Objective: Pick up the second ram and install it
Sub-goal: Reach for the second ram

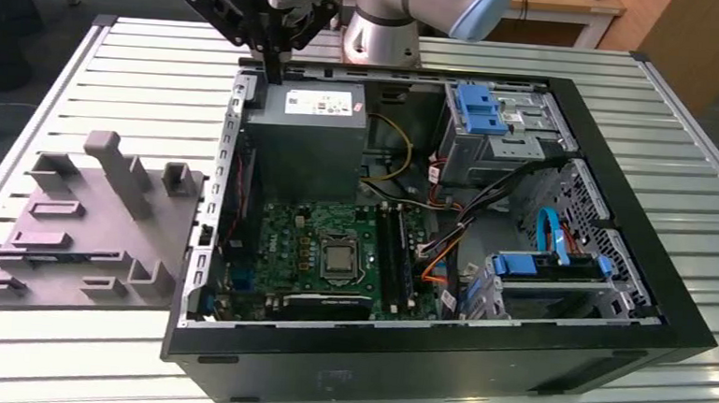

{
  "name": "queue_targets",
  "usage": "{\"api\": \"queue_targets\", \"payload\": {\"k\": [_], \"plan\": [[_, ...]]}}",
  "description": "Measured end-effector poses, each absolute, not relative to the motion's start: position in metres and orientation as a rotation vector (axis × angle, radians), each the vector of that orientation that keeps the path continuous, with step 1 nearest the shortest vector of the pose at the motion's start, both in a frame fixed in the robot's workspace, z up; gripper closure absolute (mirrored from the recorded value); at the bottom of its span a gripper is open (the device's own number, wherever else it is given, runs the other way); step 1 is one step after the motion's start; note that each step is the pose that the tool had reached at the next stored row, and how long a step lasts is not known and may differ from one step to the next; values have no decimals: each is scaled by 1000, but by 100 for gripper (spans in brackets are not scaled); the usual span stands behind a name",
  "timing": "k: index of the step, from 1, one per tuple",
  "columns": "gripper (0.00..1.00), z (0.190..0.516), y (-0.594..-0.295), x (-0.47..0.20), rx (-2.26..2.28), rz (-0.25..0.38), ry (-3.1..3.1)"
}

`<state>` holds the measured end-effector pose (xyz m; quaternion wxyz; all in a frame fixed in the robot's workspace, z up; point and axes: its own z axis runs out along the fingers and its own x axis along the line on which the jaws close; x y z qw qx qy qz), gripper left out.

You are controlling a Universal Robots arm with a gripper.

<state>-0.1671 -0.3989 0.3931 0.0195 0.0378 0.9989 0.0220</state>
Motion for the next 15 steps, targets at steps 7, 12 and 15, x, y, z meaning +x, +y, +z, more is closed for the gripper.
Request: {"api": "queue_targets", "payload": {"k": [7, 12, 15], "plan": [[89, 393, -399, -183, 117, 68, 3094], [89, 393, -399, -195, 116, 69, 3090], [89, 393, -399, -202, 116, 69, 3088]]}}
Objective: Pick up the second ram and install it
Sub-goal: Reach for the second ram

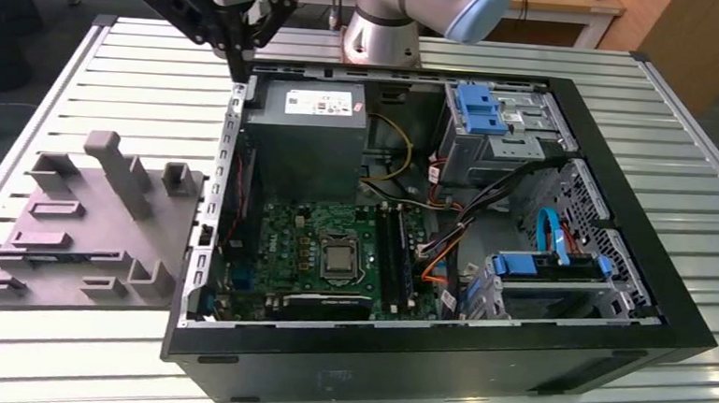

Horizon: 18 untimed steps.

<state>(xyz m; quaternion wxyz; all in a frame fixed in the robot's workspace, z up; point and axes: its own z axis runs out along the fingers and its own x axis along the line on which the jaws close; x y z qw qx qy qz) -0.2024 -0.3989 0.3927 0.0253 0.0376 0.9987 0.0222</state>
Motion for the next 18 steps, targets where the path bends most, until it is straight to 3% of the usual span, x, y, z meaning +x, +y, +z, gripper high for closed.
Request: {"api": "queue_targets", "payload": {"k": [18], "plan": [[89, 391, -399, -258, 115, 69, 3073]]}}
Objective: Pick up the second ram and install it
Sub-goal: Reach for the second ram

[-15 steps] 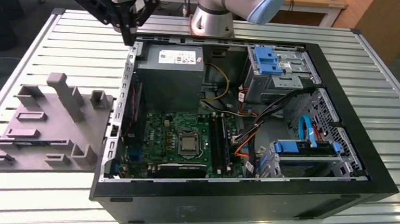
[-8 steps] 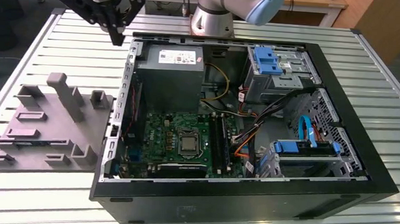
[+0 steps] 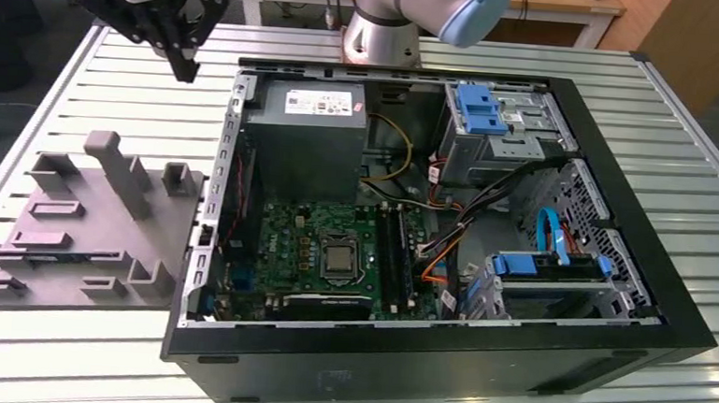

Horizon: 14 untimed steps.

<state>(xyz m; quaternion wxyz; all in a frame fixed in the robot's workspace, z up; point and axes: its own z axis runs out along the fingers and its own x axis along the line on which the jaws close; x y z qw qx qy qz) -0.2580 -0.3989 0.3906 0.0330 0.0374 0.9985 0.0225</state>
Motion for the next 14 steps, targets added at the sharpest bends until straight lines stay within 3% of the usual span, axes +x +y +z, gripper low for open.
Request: {"api": "queue_targets", "payload": {"k": [14], "plan": [[89, 388, -399, -296, 115, 69, 3067]]}}
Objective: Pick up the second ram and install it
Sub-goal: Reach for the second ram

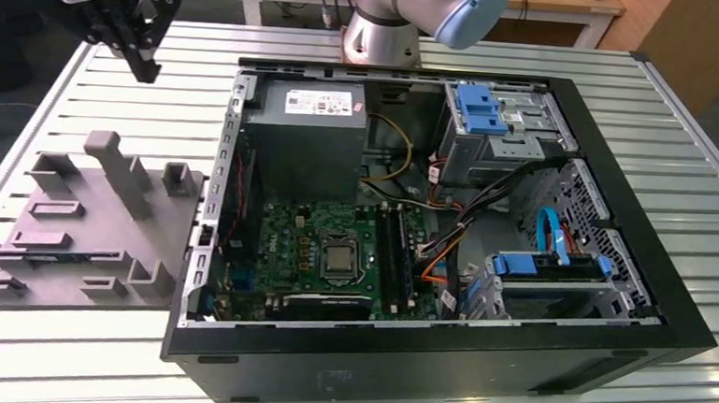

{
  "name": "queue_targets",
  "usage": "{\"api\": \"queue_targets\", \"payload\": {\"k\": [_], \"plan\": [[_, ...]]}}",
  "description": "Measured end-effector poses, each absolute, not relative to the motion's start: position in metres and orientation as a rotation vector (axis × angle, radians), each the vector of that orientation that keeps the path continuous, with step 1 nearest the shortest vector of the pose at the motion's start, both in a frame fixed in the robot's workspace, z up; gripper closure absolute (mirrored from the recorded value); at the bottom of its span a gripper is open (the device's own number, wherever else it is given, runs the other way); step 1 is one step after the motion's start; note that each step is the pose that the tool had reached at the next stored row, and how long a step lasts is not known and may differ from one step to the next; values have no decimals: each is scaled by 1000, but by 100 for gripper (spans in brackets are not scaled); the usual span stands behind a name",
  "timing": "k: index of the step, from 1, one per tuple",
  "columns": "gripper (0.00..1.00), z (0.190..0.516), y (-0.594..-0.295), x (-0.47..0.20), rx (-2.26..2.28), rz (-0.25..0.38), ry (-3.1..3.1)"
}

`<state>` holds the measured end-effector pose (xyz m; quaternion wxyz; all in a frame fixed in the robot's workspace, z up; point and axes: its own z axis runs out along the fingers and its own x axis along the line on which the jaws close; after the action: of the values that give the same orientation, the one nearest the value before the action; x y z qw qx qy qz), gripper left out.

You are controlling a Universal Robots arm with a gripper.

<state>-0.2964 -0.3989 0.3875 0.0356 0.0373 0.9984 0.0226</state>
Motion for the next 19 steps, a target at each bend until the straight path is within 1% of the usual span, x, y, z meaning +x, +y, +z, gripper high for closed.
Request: {"api": "queue_targets", "payload": {"k": [19], "plan": [[89, 373, -409, -331, 115, 70, 3067]]}}
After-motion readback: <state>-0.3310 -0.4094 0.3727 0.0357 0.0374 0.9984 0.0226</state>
